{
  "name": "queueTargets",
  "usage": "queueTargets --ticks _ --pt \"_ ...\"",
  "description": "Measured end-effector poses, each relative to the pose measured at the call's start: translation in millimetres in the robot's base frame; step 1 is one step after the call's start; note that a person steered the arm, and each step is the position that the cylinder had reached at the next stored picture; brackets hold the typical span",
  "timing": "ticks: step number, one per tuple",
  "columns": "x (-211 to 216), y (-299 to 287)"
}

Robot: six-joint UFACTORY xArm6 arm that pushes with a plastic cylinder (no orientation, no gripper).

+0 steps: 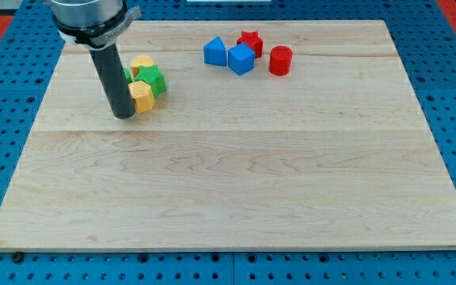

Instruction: Move your arm below the red circle

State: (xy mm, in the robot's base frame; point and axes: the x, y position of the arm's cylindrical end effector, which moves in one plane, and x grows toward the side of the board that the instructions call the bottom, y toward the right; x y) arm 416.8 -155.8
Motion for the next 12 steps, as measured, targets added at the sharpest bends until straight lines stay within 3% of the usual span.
queueTargets --ticks 2,4,10,11,12 --pt "33 55" --pt "24 154" --pt "26 186" --pt "19 191" --pt "-18 206"
